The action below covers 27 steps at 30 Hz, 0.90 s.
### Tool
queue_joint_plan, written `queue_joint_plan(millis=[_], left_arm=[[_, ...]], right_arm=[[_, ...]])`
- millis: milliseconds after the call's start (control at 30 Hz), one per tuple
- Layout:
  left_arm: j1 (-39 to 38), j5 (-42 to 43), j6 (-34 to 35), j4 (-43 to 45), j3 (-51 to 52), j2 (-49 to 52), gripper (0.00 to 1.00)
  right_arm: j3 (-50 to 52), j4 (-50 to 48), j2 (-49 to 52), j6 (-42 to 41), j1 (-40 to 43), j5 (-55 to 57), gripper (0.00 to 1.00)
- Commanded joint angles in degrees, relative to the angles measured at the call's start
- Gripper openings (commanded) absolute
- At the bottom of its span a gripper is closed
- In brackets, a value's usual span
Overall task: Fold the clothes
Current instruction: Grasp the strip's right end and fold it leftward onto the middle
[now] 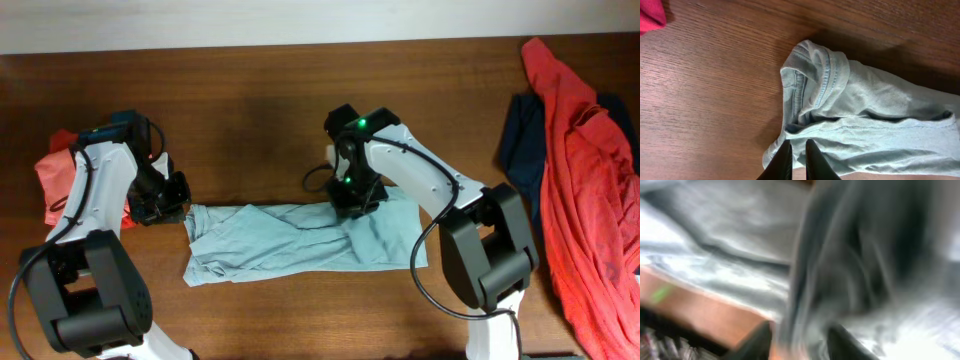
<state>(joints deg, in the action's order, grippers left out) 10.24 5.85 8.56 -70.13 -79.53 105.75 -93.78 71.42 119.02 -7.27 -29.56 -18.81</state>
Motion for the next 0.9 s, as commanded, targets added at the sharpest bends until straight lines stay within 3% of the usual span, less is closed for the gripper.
queue_joint_plan(millis=[0, 133, 467, 867], left_arm=[[-0.1, 0.8, -0.9, -0.1, -1.0, -1.6, 0.11], [-0.1, 0.8, -0.9, -0.2, -1.0, -1.6, 0.11], [-0.1, 0.4, -0.9, -0.2, -1.0, -1.6, 0.11], [-0.1, 0.4, -0.9, -0.2, -1.0, -1.6, 0.11]], right_arm=[[-0.9, 1.0, 0.3, 8.1, -1.6, -5.0, 0.53], [-0.9, 2.3, 0.3, 8.6, -1.6, -4.5, 0.57], [-1.1, 2.2, 0.2, 5.1, -1.4, 10.4, 0.50], [-2.7, 1.2, -1.4, 4.6, -0.9, 12.7, 0.50]])
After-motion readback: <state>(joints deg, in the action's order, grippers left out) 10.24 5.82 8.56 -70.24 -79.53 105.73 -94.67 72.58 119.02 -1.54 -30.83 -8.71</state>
